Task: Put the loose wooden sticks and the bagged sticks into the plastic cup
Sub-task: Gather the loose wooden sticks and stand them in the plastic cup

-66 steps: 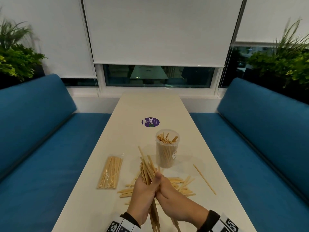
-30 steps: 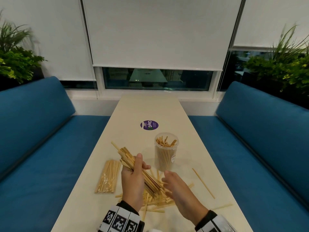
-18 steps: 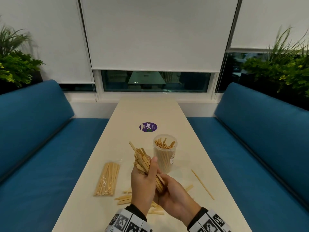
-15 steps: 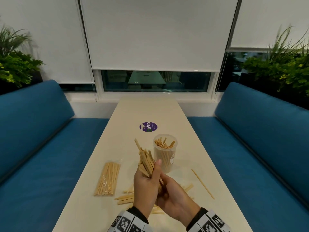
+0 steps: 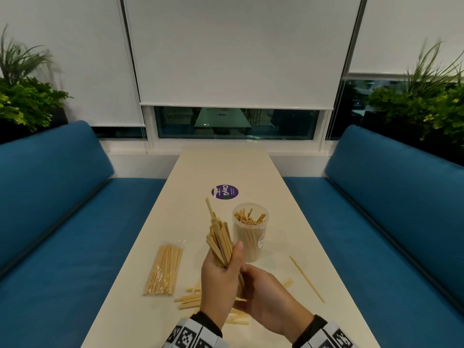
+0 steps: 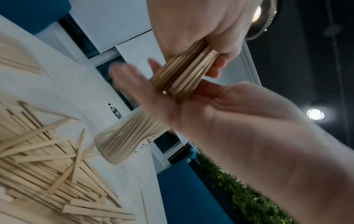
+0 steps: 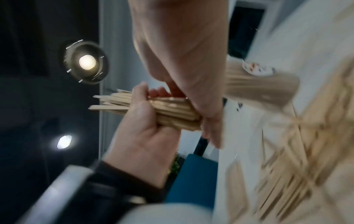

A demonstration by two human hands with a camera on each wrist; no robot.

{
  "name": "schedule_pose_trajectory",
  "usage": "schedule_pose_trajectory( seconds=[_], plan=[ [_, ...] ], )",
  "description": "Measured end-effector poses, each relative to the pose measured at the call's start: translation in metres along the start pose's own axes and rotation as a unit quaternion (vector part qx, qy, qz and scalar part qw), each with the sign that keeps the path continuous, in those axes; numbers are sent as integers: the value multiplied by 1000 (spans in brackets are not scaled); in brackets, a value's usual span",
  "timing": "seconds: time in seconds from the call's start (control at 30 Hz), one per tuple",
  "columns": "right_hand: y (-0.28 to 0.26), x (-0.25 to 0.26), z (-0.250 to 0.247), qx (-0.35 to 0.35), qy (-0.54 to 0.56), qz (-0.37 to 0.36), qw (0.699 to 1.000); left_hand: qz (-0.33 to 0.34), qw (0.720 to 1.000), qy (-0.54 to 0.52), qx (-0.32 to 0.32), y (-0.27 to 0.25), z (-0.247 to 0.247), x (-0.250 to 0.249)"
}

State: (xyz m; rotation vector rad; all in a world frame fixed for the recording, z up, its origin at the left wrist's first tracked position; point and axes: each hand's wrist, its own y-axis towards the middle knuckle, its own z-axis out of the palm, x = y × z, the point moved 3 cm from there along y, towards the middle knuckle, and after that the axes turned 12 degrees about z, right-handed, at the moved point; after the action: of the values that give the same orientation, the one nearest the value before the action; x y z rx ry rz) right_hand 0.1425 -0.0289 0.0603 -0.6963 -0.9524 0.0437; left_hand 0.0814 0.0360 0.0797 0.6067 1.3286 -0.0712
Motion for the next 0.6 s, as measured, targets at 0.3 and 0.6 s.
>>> schedule_pose_trajectory(
  seconds=[0.3,0.6],
  plan=[
    [-15,39,2,-103,-259,-244,929,-62,960,114,248,-4,17,-1],
    [-25,57,11,-109,-146,-344,921,-250,914,-71,311,-11,-5,12]
  ],
)
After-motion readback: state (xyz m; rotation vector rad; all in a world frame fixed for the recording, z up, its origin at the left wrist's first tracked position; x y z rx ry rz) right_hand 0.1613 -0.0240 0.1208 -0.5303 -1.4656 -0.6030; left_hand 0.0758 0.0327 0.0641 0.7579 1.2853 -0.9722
